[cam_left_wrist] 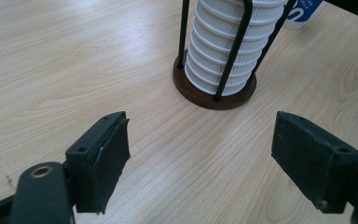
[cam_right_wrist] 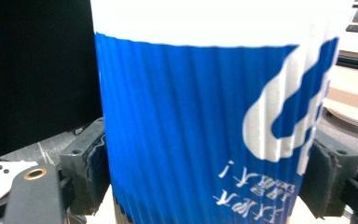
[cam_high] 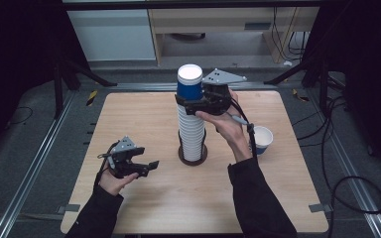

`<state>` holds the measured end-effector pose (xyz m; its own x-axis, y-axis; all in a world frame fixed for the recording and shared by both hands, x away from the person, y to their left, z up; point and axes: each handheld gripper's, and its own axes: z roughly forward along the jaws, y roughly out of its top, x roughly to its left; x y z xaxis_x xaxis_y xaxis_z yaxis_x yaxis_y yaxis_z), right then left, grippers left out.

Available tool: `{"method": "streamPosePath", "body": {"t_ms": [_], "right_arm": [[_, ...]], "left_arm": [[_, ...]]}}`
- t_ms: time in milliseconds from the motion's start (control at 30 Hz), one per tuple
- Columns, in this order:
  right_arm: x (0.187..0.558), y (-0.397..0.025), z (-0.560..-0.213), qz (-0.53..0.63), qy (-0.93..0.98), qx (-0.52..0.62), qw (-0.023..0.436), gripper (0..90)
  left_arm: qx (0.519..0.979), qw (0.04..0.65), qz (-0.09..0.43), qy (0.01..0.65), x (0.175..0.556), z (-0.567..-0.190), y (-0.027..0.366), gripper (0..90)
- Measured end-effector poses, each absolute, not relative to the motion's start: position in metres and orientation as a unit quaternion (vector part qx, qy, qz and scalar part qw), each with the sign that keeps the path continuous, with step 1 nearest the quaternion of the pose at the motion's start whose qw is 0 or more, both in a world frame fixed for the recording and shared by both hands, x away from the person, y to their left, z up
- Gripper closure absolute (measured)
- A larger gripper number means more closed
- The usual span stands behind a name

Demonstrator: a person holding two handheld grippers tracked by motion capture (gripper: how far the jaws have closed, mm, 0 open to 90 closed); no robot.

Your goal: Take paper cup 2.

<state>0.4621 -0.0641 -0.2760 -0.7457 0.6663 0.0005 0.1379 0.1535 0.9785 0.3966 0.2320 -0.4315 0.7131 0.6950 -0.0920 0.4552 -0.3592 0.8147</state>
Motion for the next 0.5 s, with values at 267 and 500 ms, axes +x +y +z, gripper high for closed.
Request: {"method": "streamPosePath", "body": {"t_ms": [267, 500], "right_arm": [[0.462, -0.065, -0.275, 0.593, 0.723, 0.275, 0.223, 18.6], [0.46, -0.068, -0.264, 0.597, 0.721, 0.271, 0.224, 20.0]], "left_arm": [[0.813, 0.442, 0.136, 0.353, 0.396, -0.431, 0.232, 18.4], [0.814, 0.442, 0.136, 0.352, 0.396, -0.431, 0.231, 18.4]]}}
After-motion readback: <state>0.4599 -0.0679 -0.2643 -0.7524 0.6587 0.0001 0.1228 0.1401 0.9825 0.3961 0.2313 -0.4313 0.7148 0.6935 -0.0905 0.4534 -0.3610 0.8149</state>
